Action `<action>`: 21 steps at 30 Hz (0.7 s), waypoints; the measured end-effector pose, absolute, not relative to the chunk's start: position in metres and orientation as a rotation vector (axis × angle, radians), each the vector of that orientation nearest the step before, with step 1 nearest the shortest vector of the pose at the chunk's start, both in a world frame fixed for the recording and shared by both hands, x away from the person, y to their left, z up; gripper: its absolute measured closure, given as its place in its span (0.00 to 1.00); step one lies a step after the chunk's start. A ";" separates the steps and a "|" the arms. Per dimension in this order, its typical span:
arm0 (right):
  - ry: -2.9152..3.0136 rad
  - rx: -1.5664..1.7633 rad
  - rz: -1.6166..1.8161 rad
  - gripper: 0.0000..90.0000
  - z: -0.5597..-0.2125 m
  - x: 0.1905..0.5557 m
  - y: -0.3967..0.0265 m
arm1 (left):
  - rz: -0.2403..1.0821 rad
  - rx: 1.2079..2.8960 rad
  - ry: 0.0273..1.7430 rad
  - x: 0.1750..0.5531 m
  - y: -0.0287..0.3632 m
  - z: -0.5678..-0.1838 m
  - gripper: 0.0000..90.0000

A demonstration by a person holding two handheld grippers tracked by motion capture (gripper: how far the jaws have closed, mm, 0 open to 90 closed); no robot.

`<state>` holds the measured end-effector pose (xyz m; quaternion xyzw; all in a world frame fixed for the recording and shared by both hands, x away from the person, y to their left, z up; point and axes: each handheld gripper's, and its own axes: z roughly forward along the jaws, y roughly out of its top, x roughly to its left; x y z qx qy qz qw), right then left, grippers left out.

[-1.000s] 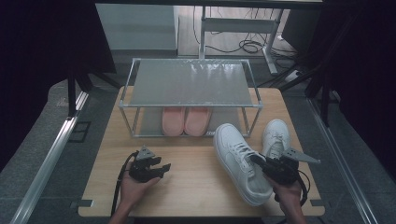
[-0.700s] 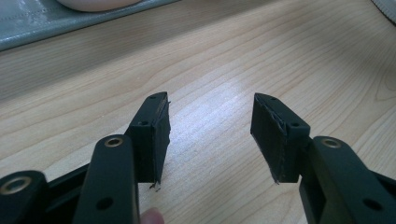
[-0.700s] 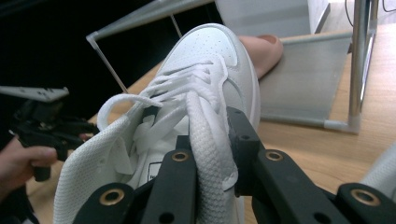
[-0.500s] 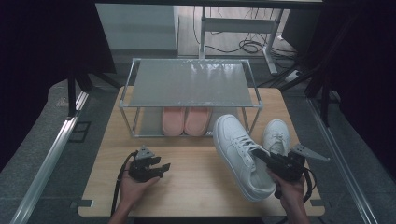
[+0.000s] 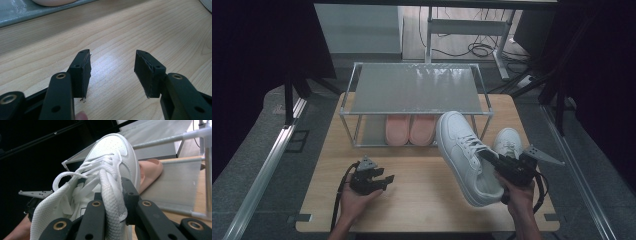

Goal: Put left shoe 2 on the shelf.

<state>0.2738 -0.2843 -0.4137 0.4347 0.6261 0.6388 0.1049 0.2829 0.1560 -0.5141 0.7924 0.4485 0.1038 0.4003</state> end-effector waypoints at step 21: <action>1.782 1.223 1.967 0.92 -0.380 0.299 -0.270 | 0.256 2.006 1.132 0.282 0.155 -0.515 0.53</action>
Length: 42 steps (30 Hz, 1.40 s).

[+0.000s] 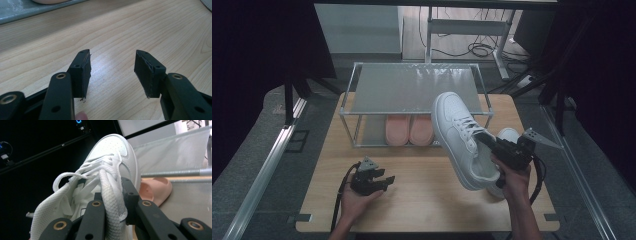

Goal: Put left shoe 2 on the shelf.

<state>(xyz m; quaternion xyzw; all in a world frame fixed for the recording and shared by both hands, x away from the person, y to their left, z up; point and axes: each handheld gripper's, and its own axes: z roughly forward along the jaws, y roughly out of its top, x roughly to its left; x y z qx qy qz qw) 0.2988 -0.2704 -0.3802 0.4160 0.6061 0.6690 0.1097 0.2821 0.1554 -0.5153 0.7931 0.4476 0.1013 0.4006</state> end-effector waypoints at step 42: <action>1.700 1.267 2.008 0.92 -0.326 0.373 -0.240 | 0.256 1.990 1.141 0.282 0.159 -0.515 0.53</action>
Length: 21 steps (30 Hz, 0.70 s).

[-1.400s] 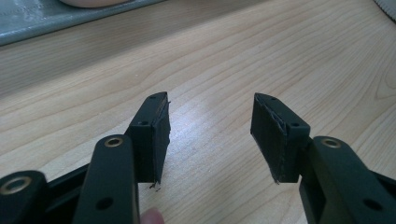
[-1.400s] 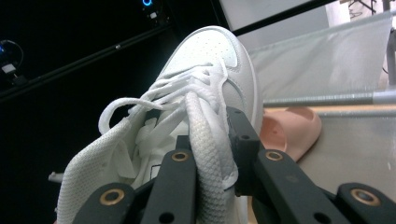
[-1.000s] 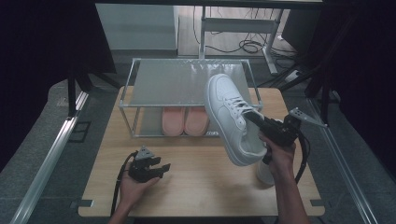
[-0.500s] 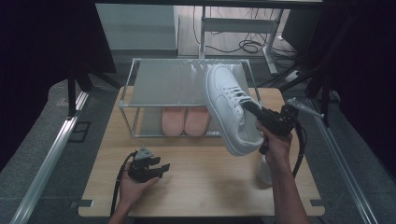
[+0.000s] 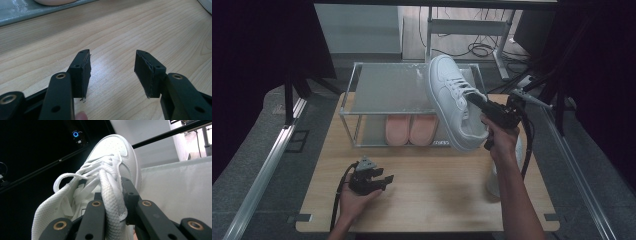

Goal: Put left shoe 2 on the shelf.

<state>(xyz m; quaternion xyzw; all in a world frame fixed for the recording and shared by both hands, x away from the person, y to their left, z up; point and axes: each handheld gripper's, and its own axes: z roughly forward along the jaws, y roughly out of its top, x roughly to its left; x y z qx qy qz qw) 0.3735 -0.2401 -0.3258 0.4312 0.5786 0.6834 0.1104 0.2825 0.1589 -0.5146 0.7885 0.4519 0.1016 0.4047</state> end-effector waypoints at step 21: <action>1.689 1.310 1.995 0.91 -0.308 0.405 -0.212 | 0.261 1.982 1.143 0.282 0.163 -0.513 0.53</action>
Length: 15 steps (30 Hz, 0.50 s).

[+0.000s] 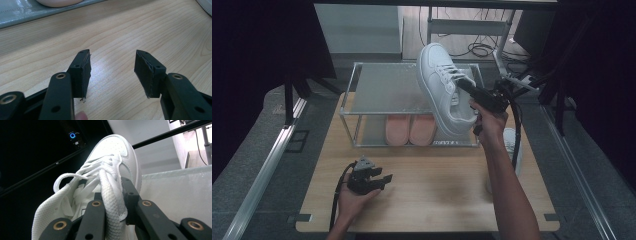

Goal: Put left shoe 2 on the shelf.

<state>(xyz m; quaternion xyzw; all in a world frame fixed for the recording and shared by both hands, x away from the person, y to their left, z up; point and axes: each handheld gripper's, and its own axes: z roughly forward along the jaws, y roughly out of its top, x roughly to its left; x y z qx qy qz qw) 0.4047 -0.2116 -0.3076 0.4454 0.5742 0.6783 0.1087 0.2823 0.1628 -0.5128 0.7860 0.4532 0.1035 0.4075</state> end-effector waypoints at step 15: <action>1.672 1.395 1.924 0.91 -0.301 0.436 -0.189 | 0.262 1.975 1.138 0.282 0.165 -0.510 0.53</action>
